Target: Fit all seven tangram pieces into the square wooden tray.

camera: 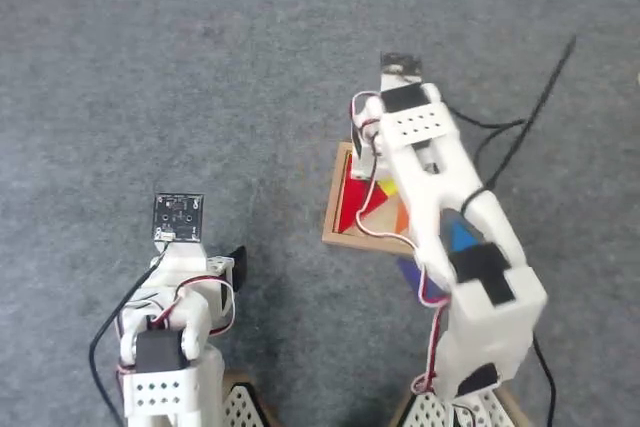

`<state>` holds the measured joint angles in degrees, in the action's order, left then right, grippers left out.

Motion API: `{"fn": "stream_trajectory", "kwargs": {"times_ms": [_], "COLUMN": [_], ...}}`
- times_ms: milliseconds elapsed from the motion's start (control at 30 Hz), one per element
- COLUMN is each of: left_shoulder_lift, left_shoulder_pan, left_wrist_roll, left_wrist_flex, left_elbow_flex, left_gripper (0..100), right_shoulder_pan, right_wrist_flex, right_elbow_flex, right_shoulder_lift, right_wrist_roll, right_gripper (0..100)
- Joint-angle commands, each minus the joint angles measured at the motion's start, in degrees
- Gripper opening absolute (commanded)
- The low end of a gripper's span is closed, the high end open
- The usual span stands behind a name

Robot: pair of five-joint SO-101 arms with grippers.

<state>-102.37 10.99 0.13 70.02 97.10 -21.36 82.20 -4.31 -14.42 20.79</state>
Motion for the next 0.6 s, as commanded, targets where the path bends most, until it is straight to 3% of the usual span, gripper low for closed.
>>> {"fn": "stream_trajectory", "kwargs": {"times_ms": [0,300,567], "left_shoulder_lift": [-0.6,-0.6,-0.6], "left_shoulder_pan": [0.2,0.2,0.2], "left_wrist_roll": [0.6,0.6,0.6], "left_wrist_flex": [-1.2,-1.2,-1.2], "left_elbow_flex": [-0.7,-0.7,-0.7], "left_gripper": [24,24,24], "right_shoulder_pan": [3.7,19.7,29.6], "right_wrist_flex": [1.9,-11.6,-18.0], "right_elbow_flex": [0.7,31.4,39.8], "right_shoulder_lift": [11.9,22.4,23.6], "right_wrist_roll": [-6.5,-26.9,-30.0], "right_gripper": [40.1,40.1,40.1]}}
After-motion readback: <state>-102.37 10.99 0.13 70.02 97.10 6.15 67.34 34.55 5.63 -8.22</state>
